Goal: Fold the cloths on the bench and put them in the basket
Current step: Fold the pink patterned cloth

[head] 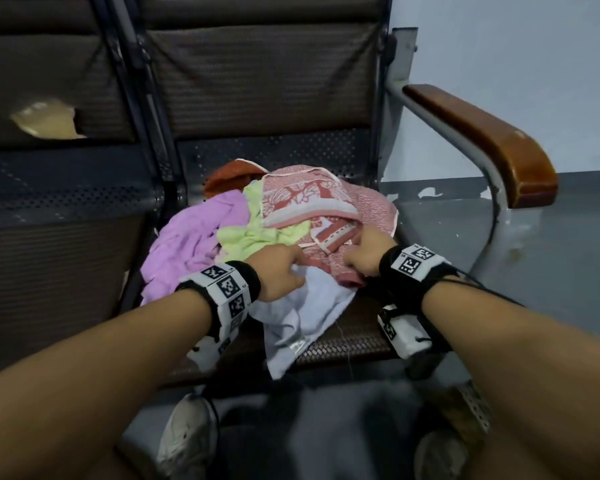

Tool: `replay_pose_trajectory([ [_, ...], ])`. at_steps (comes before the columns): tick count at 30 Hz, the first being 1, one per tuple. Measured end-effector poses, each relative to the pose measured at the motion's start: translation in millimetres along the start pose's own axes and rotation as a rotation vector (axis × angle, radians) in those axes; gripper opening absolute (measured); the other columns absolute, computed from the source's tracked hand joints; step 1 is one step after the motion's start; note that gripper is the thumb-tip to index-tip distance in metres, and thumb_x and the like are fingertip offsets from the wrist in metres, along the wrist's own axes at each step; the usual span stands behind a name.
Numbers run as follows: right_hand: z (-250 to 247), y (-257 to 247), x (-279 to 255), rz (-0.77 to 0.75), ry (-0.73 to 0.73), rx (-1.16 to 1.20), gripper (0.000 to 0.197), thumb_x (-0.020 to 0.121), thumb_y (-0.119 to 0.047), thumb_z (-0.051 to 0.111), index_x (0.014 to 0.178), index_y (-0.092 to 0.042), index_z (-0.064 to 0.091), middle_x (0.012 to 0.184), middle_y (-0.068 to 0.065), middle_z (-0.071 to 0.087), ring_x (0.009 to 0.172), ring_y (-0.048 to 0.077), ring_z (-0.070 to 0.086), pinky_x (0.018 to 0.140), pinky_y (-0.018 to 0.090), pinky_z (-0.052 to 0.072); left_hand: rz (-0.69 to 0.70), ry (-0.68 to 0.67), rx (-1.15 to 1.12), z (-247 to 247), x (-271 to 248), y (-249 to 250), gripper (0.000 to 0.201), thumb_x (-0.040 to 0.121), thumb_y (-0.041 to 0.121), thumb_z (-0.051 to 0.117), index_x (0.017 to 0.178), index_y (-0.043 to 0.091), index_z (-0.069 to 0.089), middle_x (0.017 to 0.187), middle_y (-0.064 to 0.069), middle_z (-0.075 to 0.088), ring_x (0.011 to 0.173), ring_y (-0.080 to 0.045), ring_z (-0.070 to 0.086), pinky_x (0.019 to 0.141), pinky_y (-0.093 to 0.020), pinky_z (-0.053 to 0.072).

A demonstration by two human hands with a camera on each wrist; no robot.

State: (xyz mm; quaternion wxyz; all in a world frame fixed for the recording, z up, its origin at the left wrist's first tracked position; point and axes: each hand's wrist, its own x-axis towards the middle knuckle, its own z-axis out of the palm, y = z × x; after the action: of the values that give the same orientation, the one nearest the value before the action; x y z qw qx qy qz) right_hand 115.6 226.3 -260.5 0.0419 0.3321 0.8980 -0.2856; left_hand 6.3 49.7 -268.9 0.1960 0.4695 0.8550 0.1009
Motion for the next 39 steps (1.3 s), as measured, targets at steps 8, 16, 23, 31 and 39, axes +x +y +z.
replay_pose_trajectory([
  [8,-7.0,-44.5,-32.1,-0.303,-0.024,0.701,0.023,0.091,-0.001,0.059,0.084,-0.019,0.072,0.085,0.004,0.075,0.083,0.021,0.071,0.078,0.034,0.06,0.176,0.291,-0.253,-9.6,14.7,4.2,0.094,0.071,0.034,0.081,0.149,0.038,0.029,0.125,-0.009,0.05,0.103,-0.025,0.057,0.09,-0.037,0.05],
  [16,-22.0,-32.4,-47.0,-0.431,0.162,0.538,0.038,0.087,-0.003,0.063,0.119,-0.021,0.053,0.115,0.003,0.058,0.099,0.013,0.058,0.087,0.023,0.049,0.123,0.537,-0.476,-29.1,7.4,20.0,0.023,0.087,0.007,0.059,0.075,0.027,0.058,0.075,0.01,0.063,0.073,-0.014,0.06,0.066,-0.029,0.041],
  [23,-12.7,-26.9,-47.6,-0.38,0.067,0.576,0.025,0.096,-0.018,0.054,0.116,-0.026,0.066,0.111,-0.004,0.074,0.104,0.014,0.069,0.099,0.036,0.053,0.264,0.546,-0.512,-41.1,-10.5,30.7,0.062,0.07,0.072,0.067,0.12,0.034,0.06,0.117,0.01,0.057,0.108,-0.001,0.051,0.092,-0.007,0.039],
  [31,-24.0,-28.8,-52.3,-0.151,0.159,1.188,0.024,0.088,-0.002,0.043,0.08,-0.014,0.062,0.067,-0.004,0.067,0.066,0.012,0.066,0.058,0.026,0.053,0.201,0.16,-0.199,-36.2,-0.8,4.3,0.057,0.07,0.055,0.081,0.119,0.032,0.061,0.108,0.012,0.071,0.098,-0.012,0.067,0.087,-0.028,0.051],
  [39,-38.9,11.8,-28.3,0.147,0.386,0.86,0.023,0.087,0.002,0.044,0.096,-0.006,0.063,0.086,0.008,0.069,0.075,0.023,0.065,0.07,0.033,0.053,0.119,0.595,-0.229,-46.4,7.0,6.5,0.034,0.079,0.054,0.072,0.082,0.023,0.059,0.07,0.004,0.064,0.064,-0.012,0.058,0.057,-0.033,0.045],
])
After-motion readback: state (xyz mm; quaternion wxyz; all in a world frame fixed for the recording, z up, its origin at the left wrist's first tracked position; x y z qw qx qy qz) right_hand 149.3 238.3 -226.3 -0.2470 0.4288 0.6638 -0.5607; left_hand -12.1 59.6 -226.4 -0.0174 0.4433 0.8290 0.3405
